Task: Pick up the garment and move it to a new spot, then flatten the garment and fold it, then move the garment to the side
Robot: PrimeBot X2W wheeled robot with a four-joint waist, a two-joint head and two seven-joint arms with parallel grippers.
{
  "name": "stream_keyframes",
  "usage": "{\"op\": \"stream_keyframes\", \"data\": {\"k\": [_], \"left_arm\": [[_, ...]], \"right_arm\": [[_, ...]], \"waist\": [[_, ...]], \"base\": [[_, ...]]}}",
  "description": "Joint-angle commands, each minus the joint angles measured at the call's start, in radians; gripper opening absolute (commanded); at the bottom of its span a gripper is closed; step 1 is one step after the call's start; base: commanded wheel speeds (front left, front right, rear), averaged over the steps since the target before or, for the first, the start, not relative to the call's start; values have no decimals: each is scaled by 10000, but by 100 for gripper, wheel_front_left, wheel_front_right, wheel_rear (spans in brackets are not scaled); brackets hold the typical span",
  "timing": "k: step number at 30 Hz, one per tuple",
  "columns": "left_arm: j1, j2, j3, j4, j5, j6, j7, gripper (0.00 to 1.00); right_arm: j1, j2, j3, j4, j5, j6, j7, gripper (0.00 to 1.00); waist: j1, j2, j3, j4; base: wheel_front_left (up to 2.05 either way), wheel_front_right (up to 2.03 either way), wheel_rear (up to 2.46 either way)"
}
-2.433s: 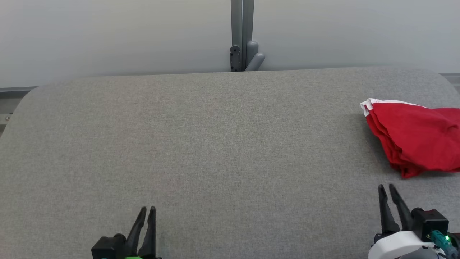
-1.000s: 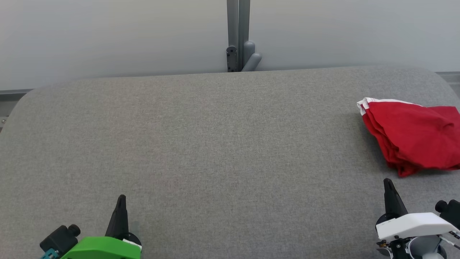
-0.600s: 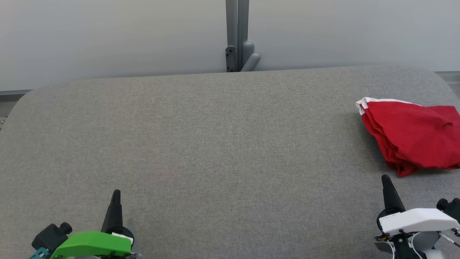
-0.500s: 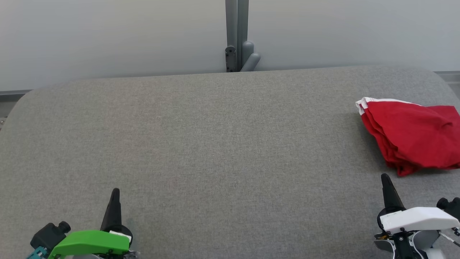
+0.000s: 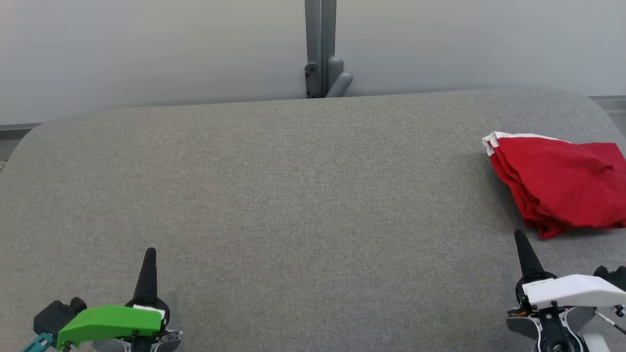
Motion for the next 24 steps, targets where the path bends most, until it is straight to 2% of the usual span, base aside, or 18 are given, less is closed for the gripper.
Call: {"op": "stream_keyframes", "data": {"k": [1, 24], "left_arm": [[-258, 83, 90, -87, -296, -75, 72, 0], [-560, 67, 481, -121, -2170, -115, 607, 0]], "right_arm": [[-232, -64, 6, -47, 282, -4, 69, 0], [-490, -85, 43, 14, 2556, -2, 623, 0]], "waist": [[0, 61, 0, -3], [0, 81, -10, -73]], "base": [[0, 0, 0], [0, 0, 0]]}}
